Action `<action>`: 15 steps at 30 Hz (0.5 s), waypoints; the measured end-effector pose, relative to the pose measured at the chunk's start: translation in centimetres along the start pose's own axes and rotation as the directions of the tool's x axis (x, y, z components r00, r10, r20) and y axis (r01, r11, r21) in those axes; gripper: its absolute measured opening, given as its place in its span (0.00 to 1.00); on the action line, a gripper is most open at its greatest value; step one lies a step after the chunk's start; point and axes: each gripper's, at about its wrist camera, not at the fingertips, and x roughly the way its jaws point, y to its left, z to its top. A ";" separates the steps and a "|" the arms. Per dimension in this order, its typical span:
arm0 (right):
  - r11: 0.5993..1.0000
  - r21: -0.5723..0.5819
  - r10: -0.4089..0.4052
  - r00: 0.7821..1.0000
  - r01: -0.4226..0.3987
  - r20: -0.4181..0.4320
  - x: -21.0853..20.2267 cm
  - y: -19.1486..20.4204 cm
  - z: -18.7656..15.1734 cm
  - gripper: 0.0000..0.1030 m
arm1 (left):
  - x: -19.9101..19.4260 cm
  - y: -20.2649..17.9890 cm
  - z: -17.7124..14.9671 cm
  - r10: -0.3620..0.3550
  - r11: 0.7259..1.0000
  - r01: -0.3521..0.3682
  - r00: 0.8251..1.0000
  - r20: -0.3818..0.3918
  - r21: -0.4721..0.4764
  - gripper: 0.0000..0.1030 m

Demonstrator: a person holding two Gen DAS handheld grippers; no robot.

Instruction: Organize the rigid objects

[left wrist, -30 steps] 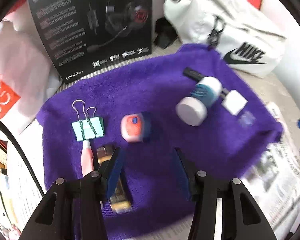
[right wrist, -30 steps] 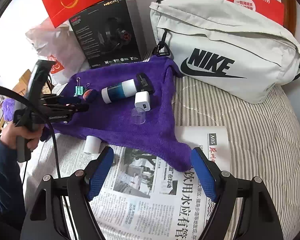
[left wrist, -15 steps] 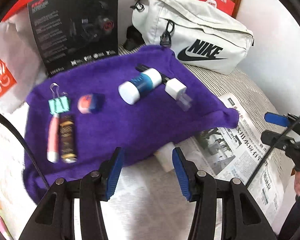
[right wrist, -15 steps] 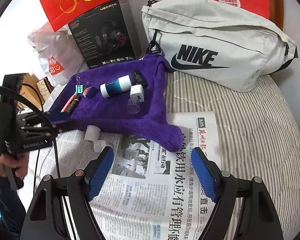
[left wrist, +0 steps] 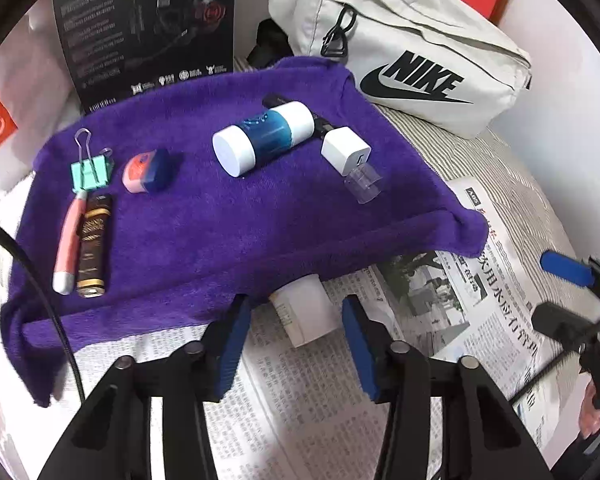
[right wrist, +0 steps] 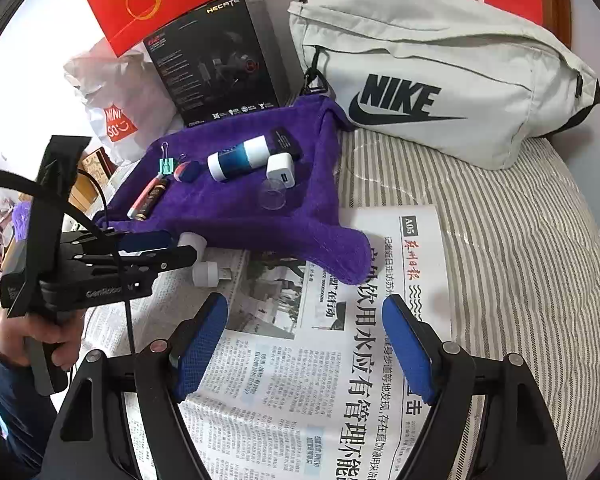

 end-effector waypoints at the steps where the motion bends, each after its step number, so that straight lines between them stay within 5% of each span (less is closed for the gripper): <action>1: 1.000 0.004 0.002 1.000 -0.002 -0.003 0.1 -0.1 -0.1 0.77 | 0.2 0.1 0.1 -0.004 1.000 0.004 1.000 -0.007 -0.010 0.40; 15: 1.000 0.011 0.012 1.000 -0.011 -0.026 0.8 -0.5 -0.6 0.77 | -0.6 2.8 -1.5 0.036 0.999 -0.036 0.999 -0.009 0.005 0.36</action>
